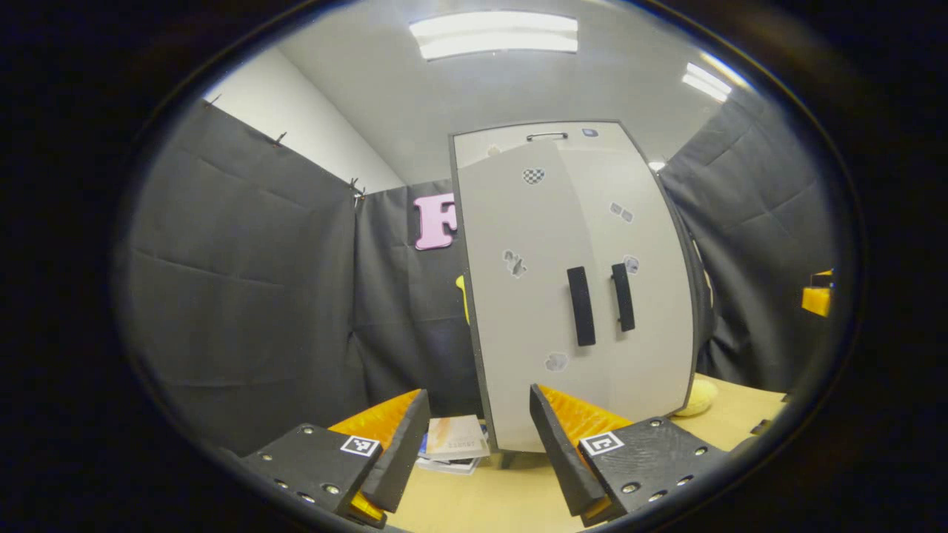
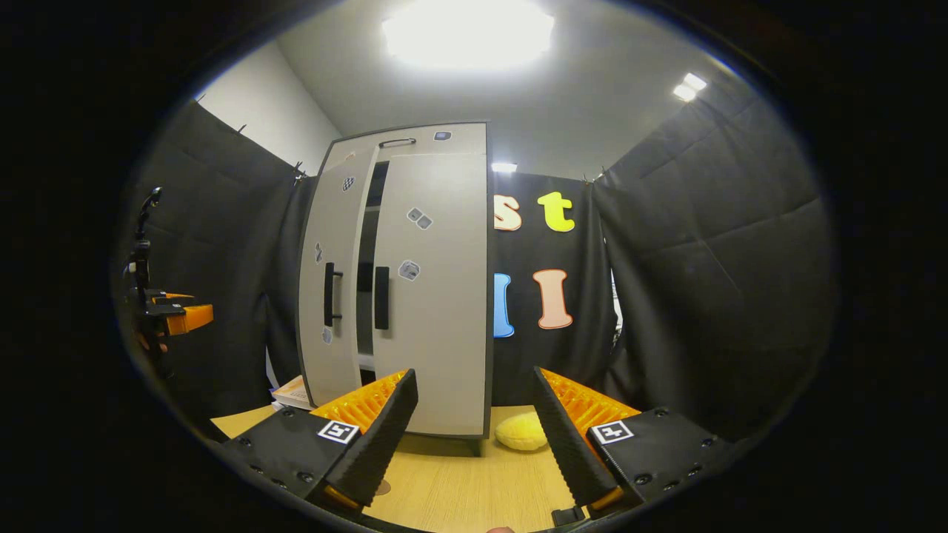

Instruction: Grasp the bottle in the cabinet with the left hand and place it on the coaster, then close the right door with the right hand and the left door with the left hand.

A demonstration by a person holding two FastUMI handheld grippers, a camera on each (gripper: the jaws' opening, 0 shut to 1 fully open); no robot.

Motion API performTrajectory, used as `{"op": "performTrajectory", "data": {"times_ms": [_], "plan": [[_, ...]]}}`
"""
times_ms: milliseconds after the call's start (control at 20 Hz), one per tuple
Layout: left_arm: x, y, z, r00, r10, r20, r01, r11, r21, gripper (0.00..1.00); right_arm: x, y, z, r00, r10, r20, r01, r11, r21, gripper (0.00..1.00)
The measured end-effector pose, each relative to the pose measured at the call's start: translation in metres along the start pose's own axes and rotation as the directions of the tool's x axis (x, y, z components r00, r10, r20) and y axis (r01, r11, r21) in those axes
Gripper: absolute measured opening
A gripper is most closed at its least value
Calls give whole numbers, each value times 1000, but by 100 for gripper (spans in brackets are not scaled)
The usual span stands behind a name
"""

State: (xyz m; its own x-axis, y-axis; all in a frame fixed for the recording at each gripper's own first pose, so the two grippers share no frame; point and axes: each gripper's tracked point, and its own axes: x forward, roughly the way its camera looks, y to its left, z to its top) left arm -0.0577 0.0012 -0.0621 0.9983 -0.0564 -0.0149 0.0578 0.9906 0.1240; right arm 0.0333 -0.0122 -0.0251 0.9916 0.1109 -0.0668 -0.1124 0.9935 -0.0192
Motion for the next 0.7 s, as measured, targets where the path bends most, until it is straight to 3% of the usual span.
{"op": "performTrajectory", "data": {"times_ms": [50,100,150,700], "plan": [[-7,3,1,1000,1,3,-1,1000,3,89,-6,4,1,1000,3,2,-3,1000,-2,98],[-15,5,1,1000,0,5,0,1000,6,82,-8,7,2,1000,0,3,0,1000,-10,98],[-21,7,0,1000,0,8,0,1000,8,88,-15,7,4,1000,-4,6,4,1000,-21,98],[-65,24,-14,1000,18,-17,-18,1000,-10,89,-42,16,10,1000,-7,28,8,999,-31,98]]}}
